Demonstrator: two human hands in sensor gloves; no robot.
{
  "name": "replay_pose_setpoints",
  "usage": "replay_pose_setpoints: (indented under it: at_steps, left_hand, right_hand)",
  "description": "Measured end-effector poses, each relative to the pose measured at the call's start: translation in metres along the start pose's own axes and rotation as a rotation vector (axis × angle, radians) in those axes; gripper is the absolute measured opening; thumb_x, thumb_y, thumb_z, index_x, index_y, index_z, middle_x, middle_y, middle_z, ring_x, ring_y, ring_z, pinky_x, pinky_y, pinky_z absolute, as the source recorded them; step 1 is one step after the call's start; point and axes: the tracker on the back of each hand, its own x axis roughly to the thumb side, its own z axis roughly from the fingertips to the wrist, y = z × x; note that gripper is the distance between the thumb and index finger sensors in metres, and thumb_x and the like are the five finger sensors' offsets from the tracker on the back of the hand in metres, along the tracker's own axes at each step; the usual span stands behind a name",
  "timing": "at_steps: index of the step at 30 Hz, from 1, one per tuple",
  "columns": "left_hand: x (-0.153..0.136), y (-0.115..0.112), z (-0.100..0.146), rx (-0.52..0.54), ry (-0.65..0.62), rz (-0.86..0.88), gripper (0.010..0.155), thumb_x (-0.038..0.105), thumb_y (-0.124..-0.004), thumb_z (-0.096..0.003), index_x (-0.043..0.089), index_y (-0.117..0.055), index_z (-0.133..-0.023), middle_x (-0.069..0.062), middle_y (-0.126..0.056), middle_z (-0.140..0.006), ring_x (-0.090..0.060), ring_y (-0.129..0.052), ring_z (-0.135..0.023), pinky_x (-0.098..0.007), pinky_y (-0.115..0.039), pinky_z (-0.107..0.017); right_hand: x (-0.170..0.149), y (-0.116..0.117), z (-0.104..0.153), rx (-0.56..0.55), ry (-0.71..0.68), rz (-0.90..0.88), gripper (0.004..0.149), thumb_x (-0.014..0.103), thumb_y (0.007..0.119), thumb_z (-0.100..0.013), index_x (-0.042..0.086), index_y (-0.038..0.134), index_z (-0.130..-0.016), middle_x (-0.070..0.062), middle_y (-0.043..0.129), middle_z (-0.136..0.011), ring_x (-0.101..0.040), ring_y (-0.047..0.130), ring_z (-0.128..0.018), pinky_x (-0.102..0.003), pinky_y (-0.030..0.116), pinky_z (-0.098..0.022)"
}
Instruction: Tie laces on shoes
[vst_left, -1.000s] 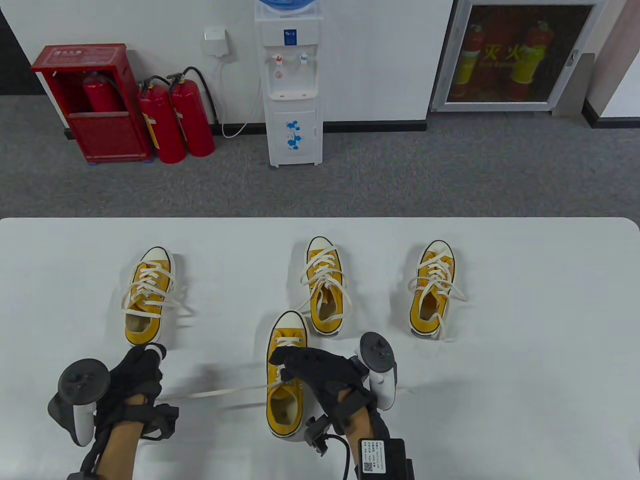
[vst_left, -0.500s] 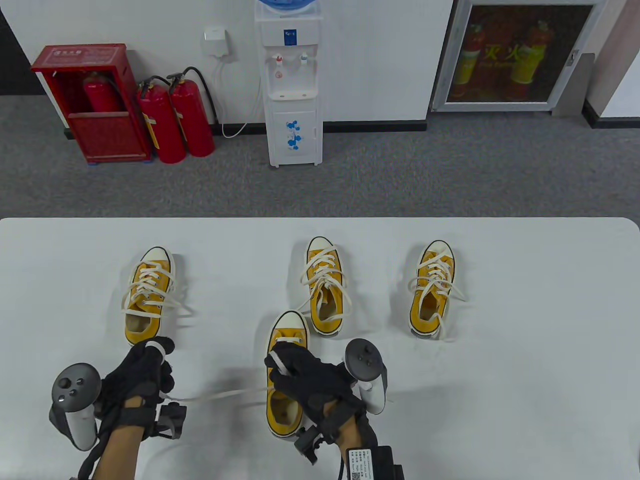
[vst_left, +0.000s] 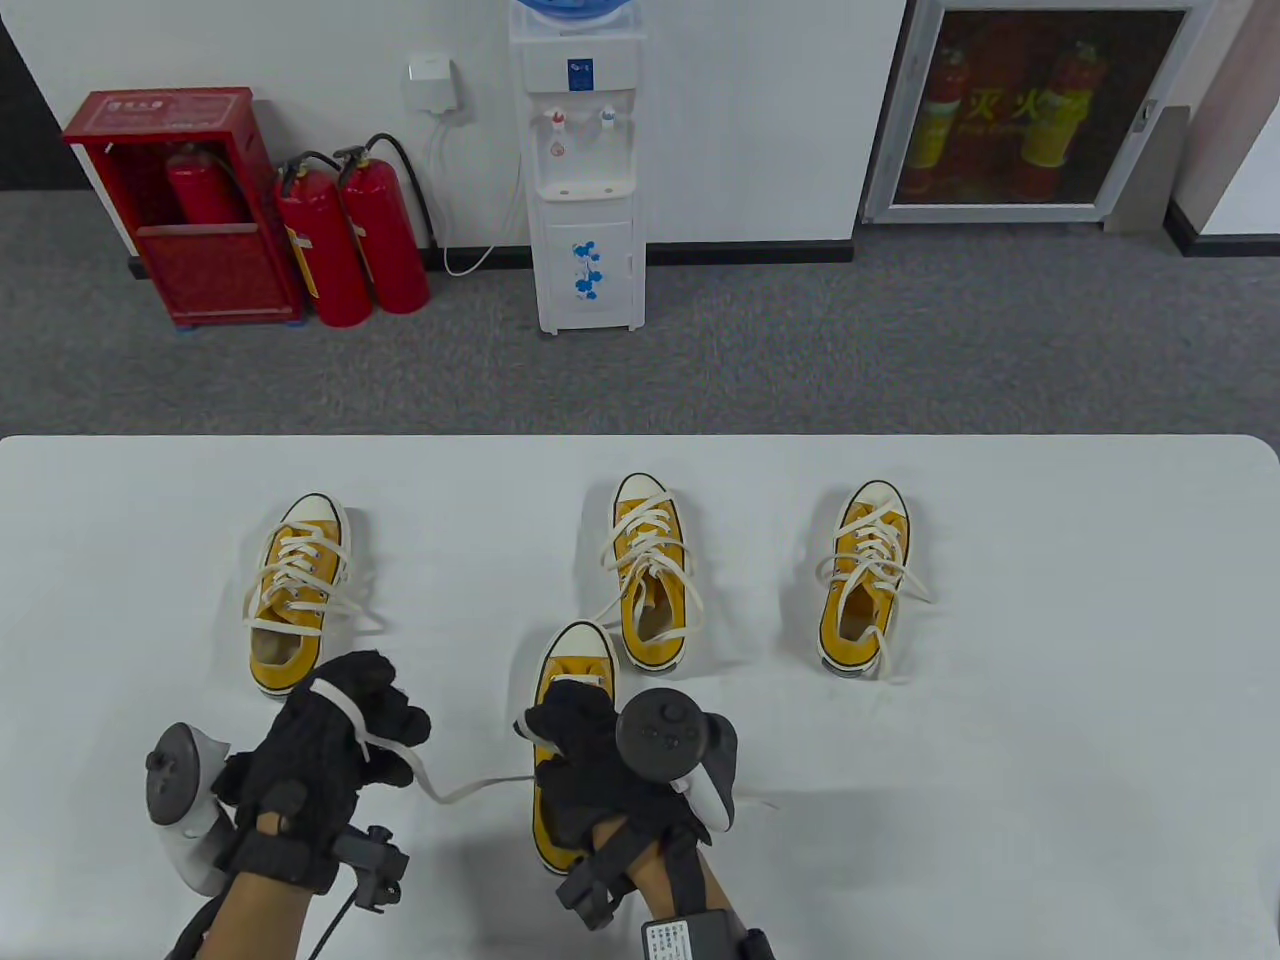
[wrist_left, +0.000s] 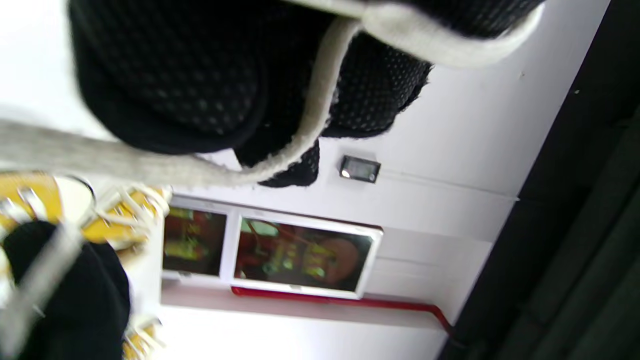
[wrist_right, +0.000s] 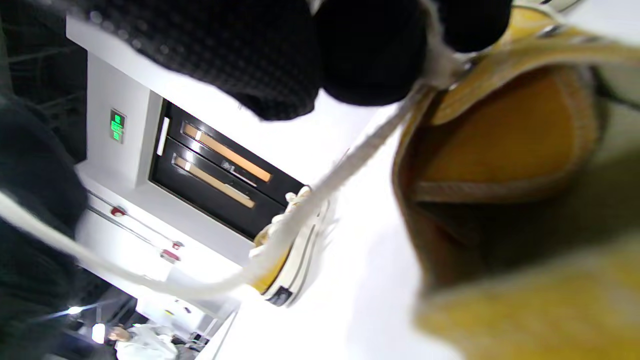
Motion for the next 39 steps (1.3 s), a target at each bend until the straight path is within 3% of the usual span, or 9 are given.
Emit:
replay_pose_setpoints:
  at_steps: [4,10,15,21,32,39]
  left_hand:
    - [0.007,-0.022,-0.001,-0.111,0.027,0.095,0.046,0.053,-0.066,-0.0542,0.037,-0.077,-0.096,0.001,-0.093,-0.087,-0.026,-0.109,-0.069,-0.039,-0.099,-0.037]
    - [0.009,-0.055,-0.007,-0.188,0.066,0.236,0.046,0.049,-0.065,-0.0546,0.036,-0.074,-0.098,-0.002,-0.086,-0.095,-0.031,-0.103,-0.08,-0.042,-0.098,-0.045]
    - [0.009,-0.066,-0.019,-0.134,0.048,0.324,0.045,0.042,-0.067,-0.0532,0.035,-0.073,-0.097,-0.003,-0.084,-0.097,-0.032,-0.101,-0.084,-0.045,-0.097,-0.049]
    - [0.005,-0.059,-0.038,-0.05,0.022,0.347,0.045,0.033,-0.066,-0.0525,0.037,-0.07,-0.097,0.0,-0.079,-0.1,-0.031,-0.095,-0.09,-0.046,-0.09,-0.062]
    - [-0.033,-0.024,-0.073,0.159,0.092,-0.007,0.045,0.026,-0.069,-0.0509,0.036,-0.074,-0.095,0.0,-0.081,-0.098,-0.03,-0.095,-0.09,-0.047,-0.088,-0.063]
    - [-0.066,-0.022,-0.076,0.063,0.161,-0.244,0.046,0.027,-0.072,-0.0499,0.034,-0.076,-0.095,-0.003,-0.081,-0.098,-0.035,-0.094,-0.089,-0.052,-0.085,-0.063]
  right_hand:
    - [0.003,0.004,-0.001,0.015,-0.004,0.074,0.054,0.017,0.085,-0.041,0.007,0.074,-0.093,-0.008,0.046,-0.108,-0.02,0.083,-0.056,-0.06,0.053,-0.067]
    - [0.011,0.013,0.001,0.057,-0.059,0.205,0.053,0.015,0.085,-0.04,0.009,0.077,-0.092,-0.006,0.047,-0.107,-0.021,0.082,-0.056,-0.06,0.052,-0.067]
    - [0.013,0.015,0.003,0.08,-0.09,0.252,0.05,0.013,0.084,-0.04,0.013,0.082,-0.089,-0.004,0.05,-0.106,-0.021,0.081,-0.058,-0.061,0.049,-0.068]
    - [0.012,0.013,0.006,0.104,-0.108,0.237,0.041,0.011,0.082,-0.04,0.018,0.095,-0.078,-0.002,0.062,-0.102,-0.022,0.08,-0.059,-0.061,0.047,-0.068]
    - [-0.008,-0.001,0.002,0.123,-0.063,-0.043,0.036,0.01,0.081,-0.039,0.021,0.103,-0.065,-0.001,0.072,-0.096,-0.021,0.081,-0.06,-0.063,0.046,-0.068]
    - [-0.022,-0.007,0.0,0.115,-0.014,-0.232,0.036,0.01,0.081,-0.039,0.021,0.103,-0.065,-0.001,0.073,-0.094,-0.021,0.081,-0.061,-0.063,0.045,-0.068]
